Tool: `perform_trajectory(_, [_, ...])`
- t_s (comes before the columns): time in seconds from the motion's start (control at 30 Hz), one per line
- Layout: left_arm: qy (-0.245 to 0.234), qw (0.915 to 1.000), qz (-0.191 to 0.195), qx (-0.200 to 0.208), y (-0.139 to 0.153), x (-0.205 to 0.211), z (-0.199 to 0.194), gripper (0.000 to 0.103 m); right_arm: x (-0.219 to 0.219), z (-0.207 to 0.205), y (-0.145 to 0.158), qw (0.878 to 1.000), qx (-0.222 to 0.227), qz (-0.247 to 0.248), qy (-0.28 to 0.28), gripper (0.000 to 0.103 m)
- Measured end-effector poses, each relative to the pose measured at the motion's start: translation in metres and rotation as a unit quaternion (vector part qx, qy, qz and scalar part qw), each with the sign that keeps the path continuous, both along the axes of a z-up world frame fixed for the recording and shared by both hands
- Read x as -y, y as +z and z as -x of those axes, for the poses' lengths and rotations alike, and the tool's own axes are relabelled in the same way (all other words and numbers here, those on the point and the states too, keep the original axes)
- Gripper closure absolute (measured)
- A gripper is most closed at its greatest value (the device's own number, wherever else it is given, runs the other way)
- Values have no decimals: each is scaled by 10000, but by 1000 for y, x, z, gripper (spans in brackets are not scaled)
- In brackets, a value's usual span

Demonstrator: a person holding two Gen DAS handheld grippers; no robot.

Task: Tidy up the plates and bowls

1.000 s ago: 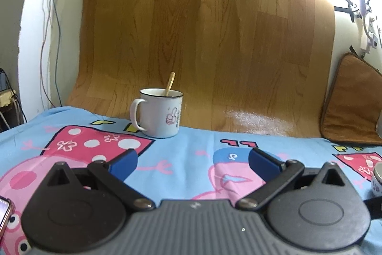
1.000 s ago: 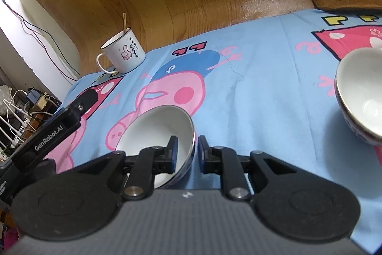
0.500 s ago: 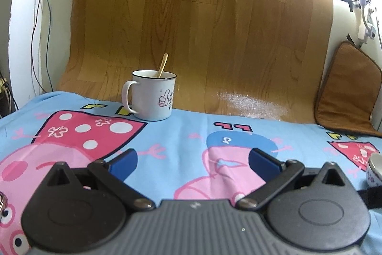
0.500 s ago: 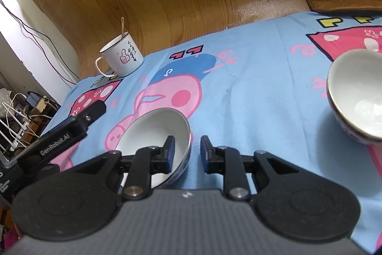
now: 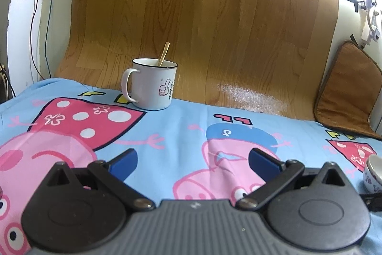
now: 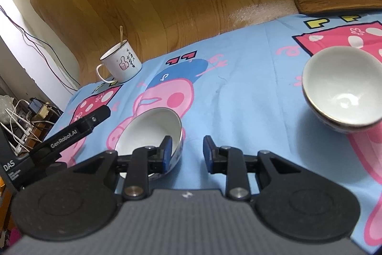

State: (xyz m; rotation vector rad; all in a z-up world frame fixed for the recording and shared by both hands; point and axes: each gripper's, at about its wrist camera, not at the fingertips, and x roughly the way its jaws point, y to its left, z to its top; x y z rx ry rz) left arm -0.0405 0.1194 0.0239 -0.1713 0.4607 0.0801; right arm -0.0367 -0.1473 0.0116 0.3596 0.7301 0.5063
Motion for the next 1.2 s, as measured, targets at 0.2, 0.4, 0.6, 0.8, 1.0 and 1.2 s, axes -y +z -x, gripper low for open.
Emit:
perform_trajectory(0.2, [-18,9999,-112,-31,-1,3,0,4,9,7,3,9999,52,-79,-86,71])
perform_trajectory(0.4, [-52,9998,-190,4,-1,5,1,4,18,11,3,9997,34,-161,-159,71])
perform_trajectory(0.6, [-75,9997,-222,13,-1,7,2,4,23,14,5,9995,30,-253,-163,70])
perform_trajectory(0.8, [-112,9998,-134,-24,-2,5,1,10,29,18,6,9993,53,-353,-145,69])
perform_trajectory(1.0, [-192,9997,22,-141,3,5,0,19,37,22,7,9985,6,-519,-184,69])
perform_trajectory(1.2, [-280,9995,-28,-157,19,12,12,23,37,25,9,9987,79,-482,-166,69])
